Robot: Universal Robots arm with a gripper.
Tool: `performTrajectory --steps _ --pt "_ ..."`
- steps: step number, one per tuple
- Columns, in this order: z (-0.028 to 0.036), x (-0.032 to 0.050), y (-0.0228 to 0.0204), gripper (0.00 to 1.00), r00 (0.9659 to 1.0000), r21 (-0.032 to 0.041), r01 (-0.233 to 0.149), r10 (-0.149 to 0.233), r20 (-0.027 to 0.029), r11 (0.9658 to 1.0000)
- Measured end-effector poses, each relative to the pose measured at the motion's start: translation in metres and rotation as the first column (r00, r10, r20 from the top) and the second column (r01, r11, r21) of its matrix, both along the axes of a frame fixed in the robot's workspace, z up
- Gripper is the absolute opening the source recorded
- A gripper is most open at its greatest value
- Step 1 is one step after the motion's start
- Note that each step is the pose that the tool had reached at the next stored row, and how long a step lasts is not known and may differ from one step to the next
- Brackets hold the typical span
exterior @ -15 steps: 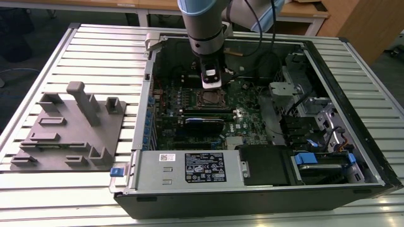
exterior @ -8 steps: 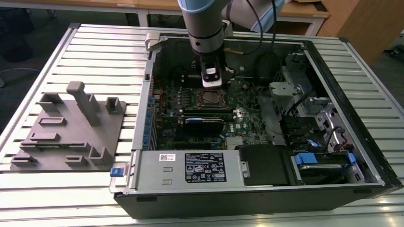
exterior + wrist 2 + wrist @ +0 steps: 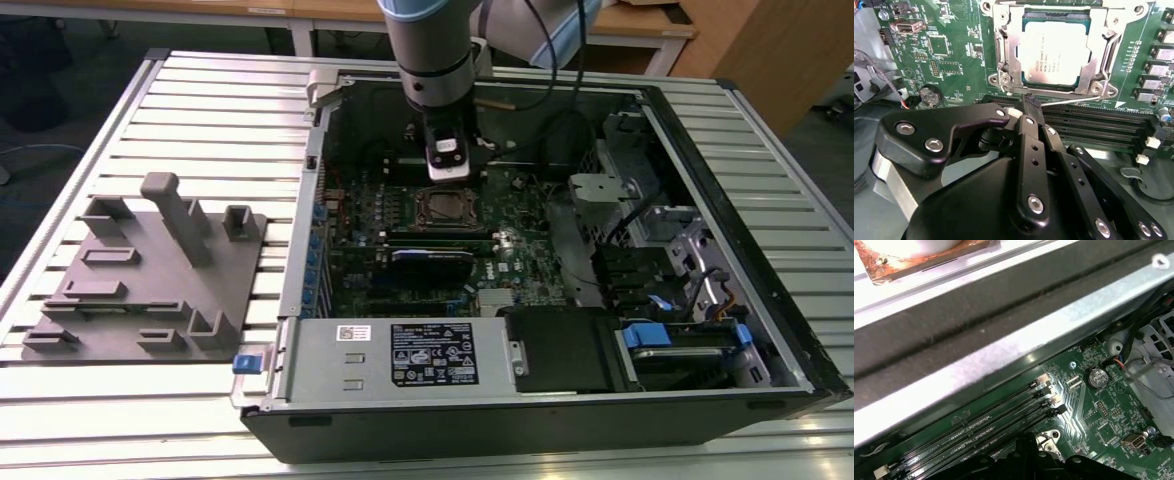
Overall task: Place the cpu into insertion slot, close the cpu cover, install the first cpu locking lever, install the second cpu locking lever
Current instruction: 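Install the first cpu locking lever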
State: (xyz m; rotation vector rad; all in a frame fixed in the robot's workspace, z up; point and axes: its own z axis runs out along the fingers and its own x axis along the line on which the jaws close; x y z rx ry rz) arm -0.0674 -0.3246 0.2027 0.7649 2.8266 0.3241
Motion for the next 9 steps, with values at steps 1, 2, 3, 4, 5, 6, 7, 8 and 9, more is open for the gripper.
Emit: performTrajectory --steps 1,2,3,4,5,6,7,8,9 --pt "0.0 -0.0003 0.0003 0.1 1.0 0.0 0.0 0.0 0.0002 1.0" --pt "-0.0001 -0.0007 0.0008 0.1 1.0 0.0001 0.0 0.0 0.0005 1.0" --pt "-0.0001 -0.0012 0.0013 0.1 1.0 0.0002 0.0 0.0 0.0006 1.0" --pt "-0.0001 -0.0015 0.0018 0.1 1.0 0.0002 0.0 0.0 0.0007 1.0" --pt "0.0 -0.0019 0.0024 0.1 1.0 0.0001 0.0 0.0 0.0008 1.0" --pt "-0.0001 -0.0022 0.0029 0.1 1.0 0.0001 0.0 0.0 0.0009 1.0" --pt "-0.0001 -0.0025 0.0034 0.1 1.0 0.0 0.0 0.0 0.0009 1.0" --pt "-0.0001 -0.0028 0.0038 0.1 1.0 0.0002 0.0 0.0 0.0011 1.0" --pt "-0.0002 -0.0031 0.0043 0.1 1.0 0.0001 0.0 0.0 0.0011 1.0"
